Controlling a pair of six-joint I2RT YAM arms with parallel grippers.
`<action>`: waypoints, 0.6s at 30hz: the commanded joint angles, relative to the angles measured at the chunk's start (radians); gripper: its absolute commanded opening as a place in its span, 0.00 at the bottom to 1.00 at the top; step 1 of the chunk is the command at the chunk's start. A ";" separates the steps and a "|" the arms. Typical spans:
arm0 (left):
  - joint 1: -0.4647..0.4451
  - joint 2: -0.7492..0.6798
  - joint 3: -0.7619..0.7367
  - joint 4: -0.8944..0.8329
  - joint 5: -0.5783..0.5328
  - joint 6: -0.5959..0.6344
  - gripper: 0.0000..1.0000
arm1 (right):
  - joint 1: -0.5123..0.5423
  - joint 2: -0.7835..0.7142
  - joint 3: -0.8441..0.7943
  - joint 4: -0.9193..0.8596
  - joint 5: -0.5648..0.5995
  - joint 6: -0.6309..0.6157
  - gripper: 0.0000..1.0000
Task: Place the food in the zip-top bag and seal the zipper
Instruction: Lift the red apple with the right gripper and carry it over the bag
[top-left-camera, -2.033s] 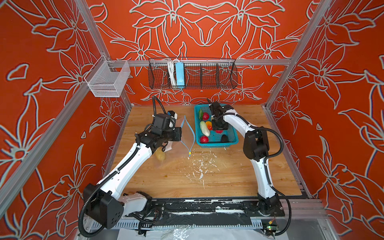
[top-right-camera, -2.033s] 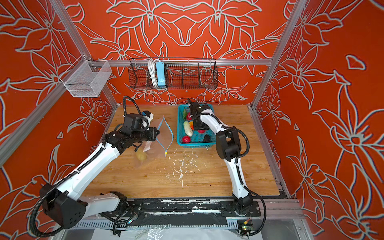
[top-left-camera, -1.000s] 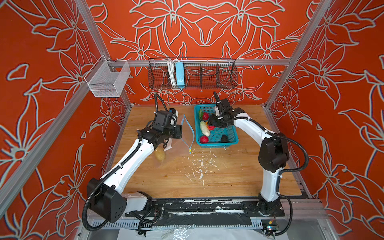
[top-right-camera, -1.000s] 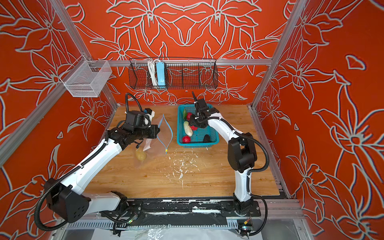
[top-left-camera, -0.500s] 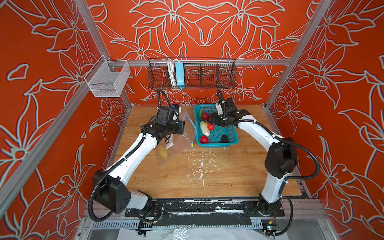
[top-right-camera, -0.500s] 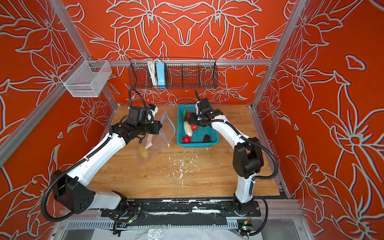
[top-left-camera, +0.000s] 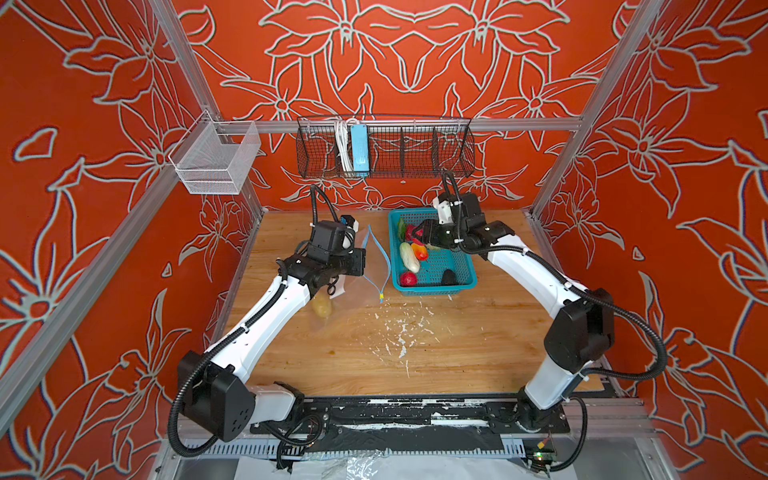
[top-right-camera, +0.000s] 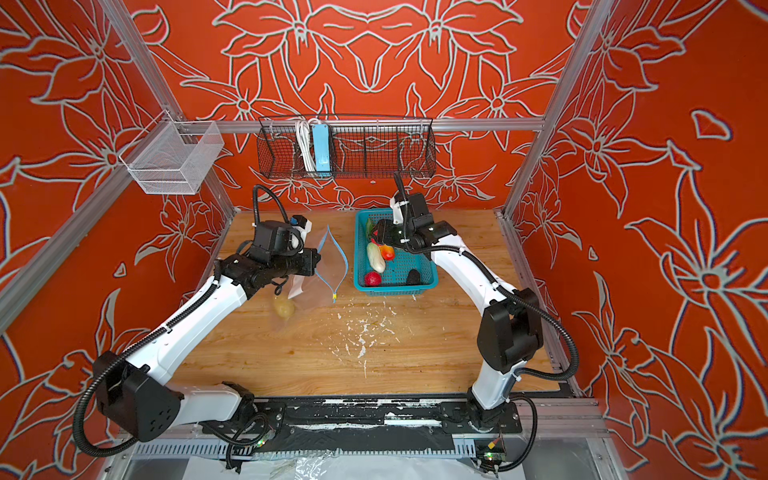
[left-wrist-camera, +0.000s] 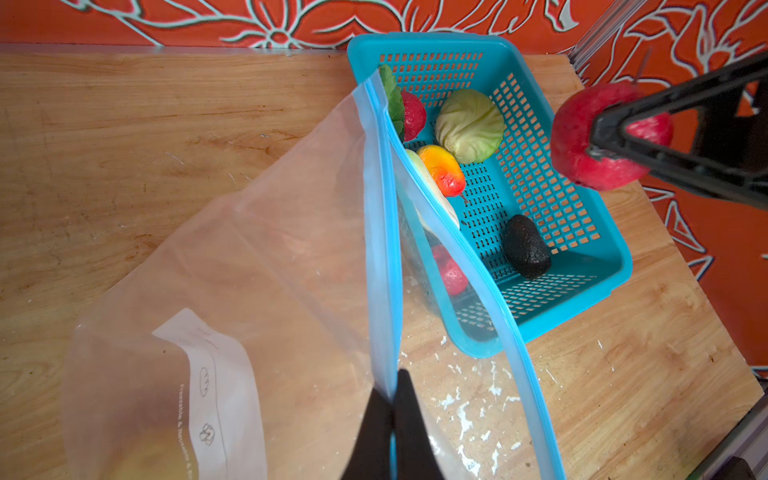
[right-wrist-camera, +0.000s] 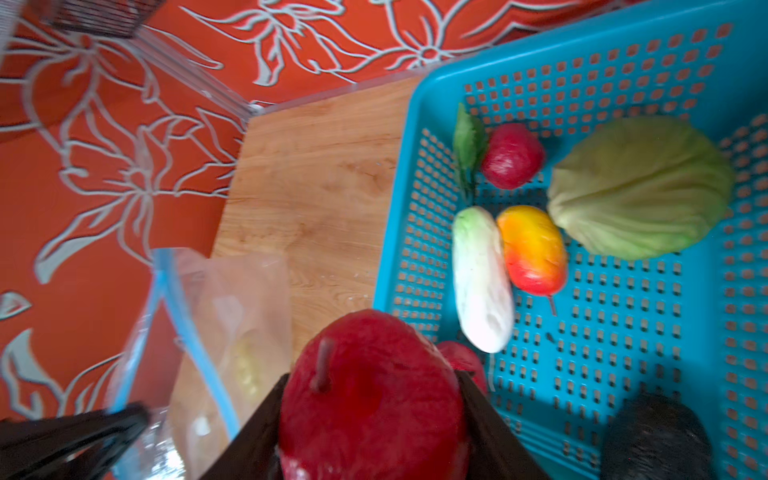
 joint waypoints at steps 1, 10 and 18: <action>0.004 -0.013 0.003 0.011 0.000 -0.007 0.00 | 0.020 -0.034 -0.003 0.052 -0.062 0.021 0.34; 0.004 -0.019 0.006 0.008 0.001 -0.008 0.00 | 0.119 -0.054 0.026 0.061 -0.079 -0.012 0.33; 0.004 -0.022 0.007 0.008 0.005 -0.009 0.00 | 0.179 -0.033 0.049 0.066 -0.105 -0.001 0.34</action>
